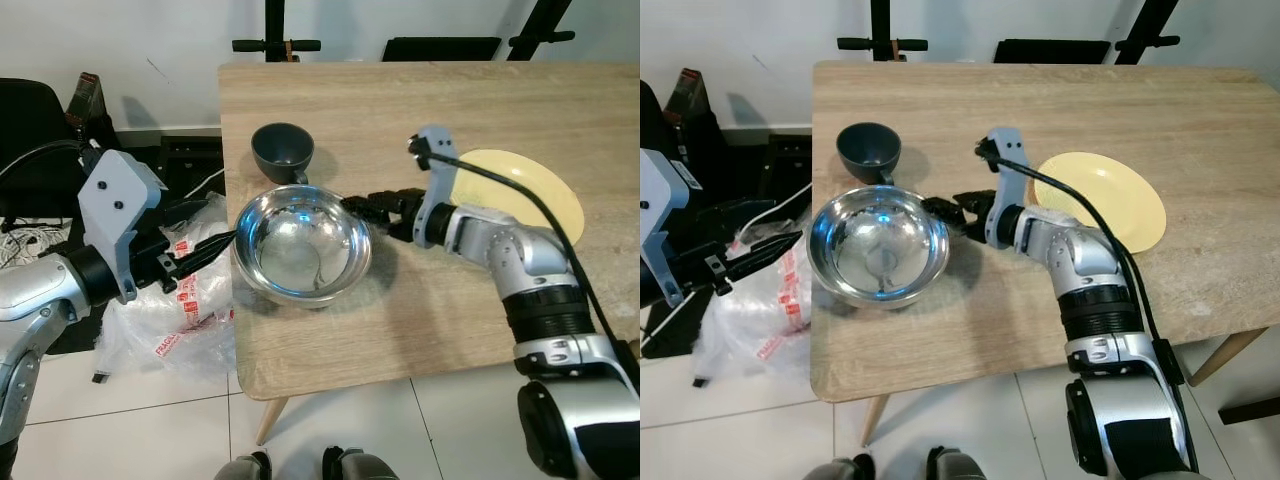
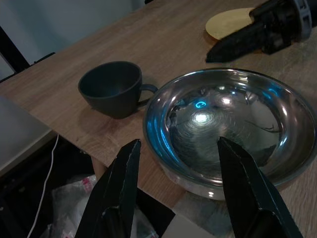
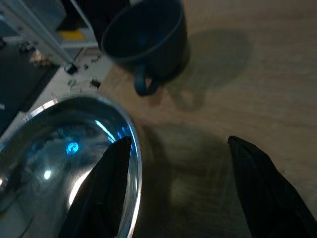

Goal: Setting the table

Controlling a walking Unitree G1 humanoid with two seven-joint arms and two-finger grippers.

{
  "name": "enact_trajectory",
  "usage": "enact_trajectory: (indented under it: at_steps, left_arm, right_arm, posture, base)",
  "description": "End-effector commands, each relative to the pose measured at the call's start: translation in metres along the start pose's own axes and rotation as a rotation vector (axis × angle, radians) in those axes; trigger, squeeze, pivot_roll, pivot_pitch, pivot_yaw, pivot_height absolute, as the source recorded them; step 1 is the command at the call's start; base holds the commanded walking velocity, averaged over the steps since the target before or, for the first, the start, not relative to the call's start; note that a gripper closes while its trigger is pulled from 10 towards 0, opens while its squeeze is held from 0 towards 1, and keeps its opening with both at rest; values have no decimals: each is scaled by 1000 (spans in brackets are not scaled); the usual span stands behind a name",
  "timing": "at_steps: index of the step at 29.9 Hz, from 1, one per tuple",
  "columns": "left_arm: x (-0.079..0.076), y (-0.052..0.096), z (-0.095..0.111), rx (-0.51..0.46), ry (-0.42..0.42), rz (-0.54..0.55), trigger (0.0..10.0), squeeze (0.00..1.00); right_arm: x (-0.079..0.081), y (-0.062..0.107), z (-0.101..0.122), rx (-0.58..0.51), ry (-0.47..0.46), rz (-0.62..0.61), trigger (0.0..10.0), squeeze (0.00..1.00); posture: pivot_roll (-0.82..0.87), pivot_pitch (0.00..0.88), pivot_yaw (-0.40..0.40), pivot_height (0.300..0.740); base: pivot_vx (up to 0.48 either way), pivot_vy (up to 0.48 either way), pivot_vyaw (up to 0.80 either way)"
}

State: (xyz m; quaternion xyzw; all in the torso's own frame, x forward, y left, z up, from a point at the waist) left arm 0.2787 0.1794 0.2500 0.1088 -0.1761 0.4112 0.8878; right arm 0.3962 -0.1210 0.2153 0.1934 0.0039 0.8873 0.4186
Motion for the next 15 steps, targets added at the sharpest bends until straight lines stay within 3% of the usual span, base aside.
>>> enact_trajectory:
  at_steps: [1,5,6,8,9,10,11,15]
  left_arm:
    - [-5,-4,0,-8,18,-25,10000,0]
    - [-7,-8,0,-17,29,-11,10000,0]
    - [-6,-10,-1,-21,37,16,10000,0]
    - [-6,-10,-1,-21,37,16,10000,0]
    - [-5,-12,-3,-21,46,40,10000,0]
    - [-5,-12,-3,-21,46,40,10000,0]
    - [-5,-14,-5,-20,55,70,10000,0]
    - [-3,-17,-8,-16,60,115,10000,0]
  right_arm:
    - [3,6,16,-54,4,12,10000,0]
    - [11,19,34,-142,-1,54,10000,0]
    - [18,31,47,-223,20,87,10000,0]
    - [18,31,47,-223,20,87,10000,0]
    - [24,42,56,-293,50,113,10000,0]
    - [24,42,56,-293,50,113,10000,0]
    - [32,57,64,-383,91,134,10000,0]
    - [39,73,72,-489,154,125,10000,0]
  posture:
    - [-35,70,2,740]
    - [-35,70,2,740]
    - [-38,66,11,740]
    - [-38,66,11,740]
    - [-40,67,12,740]
    - [-40,67,12,740]
    - [-44,70,15,740]
    - [-50,72,16,740]
  base:
    - [0,0,0]
    - [0,0,0]
    - [0,0,0]
    - [0,0,0]
    - [0,0,0]
    - [0,0,0]
    - [0,0,0]
    - [0,0,0]
Point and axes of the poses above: a point about 5 cm out from each wrist's last joint towards the gripper, its own y axis pointing back from the gripper into the wrist, its own z axis along the axis of the wrist's last joint, x = y × z, the point moved 3 cm from there along -y, pointing out of the wrist towards the gripper, and after that the axes turned 3 degrees about -y, right-handed, at the moved point
